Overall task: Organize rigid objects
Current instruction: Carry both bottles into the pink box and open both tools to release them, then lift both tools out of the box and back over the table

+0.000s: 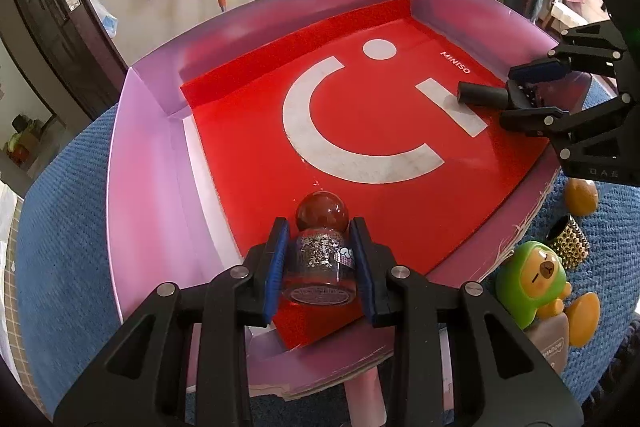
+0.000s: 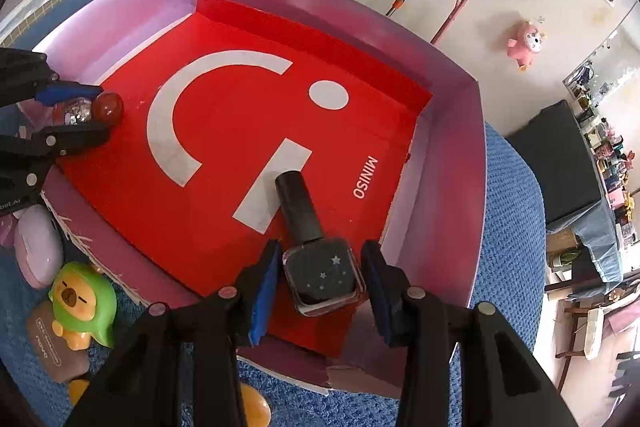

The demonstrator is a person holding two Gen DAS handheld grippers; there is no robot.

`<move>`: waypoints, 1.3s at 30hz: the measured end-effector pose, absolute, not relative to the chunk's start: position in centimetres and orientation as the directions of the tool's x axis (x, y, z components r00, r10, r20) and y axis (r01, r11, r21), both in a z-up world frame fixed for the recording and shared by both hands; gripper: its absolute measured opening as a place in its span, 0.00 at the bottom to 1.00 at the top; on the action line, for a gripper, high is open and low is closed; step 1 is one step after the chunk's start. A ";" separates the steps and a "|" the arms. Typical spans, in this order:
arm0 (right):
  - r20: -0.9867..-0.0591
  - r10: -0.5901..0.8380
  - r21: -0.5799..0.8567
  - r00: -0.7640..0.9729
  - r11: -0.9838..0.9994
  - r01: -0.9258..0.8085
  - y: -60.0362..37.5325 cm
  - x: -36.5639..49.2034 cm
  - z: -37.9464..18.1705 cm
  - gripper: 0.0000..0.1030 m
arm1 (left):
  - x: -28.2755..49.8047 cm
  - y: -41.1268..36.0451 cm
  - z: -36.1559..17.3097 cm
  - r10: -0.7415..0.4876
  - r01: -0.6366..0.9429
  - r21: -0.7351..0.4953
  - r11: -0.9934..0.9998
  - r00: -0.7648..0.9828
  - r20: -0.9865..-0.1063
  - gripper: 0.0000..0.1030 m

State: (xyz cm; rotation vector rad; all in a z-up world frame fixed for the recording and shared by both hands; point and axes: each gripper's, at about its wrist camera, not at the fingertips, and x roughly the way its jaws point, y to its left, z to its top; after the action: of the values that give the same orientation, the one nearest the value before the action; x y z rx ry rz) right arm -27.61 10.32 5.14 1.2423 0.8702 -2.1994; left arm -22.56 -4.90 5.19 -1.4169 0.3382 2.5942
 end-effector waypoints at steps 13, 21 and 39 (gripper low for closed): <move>-0.875 -0.083 -0.297 -0.476 -0.684 0.666 9.9 -27.9 5.1 0.43 | -22.7 -4.8 5.0 0.032 -0.253 0.124 -0.959 -0.537 -0.843 0.28; -0.876 -0.106 -0.272 -0.470 -0.696 0.665 10.2 -27.9 5.3 0.45 | -22.2 -5.0 5.3 0.035 -0.244 0.122 -0.962 -0.553 -0.832 0.29; -0.715 -0.348 -0.159 -0.606 -0.764 0.625 13.1 -21.8 14.5 0.69 | -15.5 -5.9 13.2 0.136 -0.129 -0.057 -0.990 -0.765 -0.630 0.72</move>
State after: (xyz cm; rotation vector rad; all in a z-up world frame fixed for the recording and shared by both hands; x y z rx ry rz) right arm -21.79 13.08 14.45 0.9263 0.5395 -2.3435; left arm -15.52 -5.86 13.18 -1.0102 -0.0162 2.8253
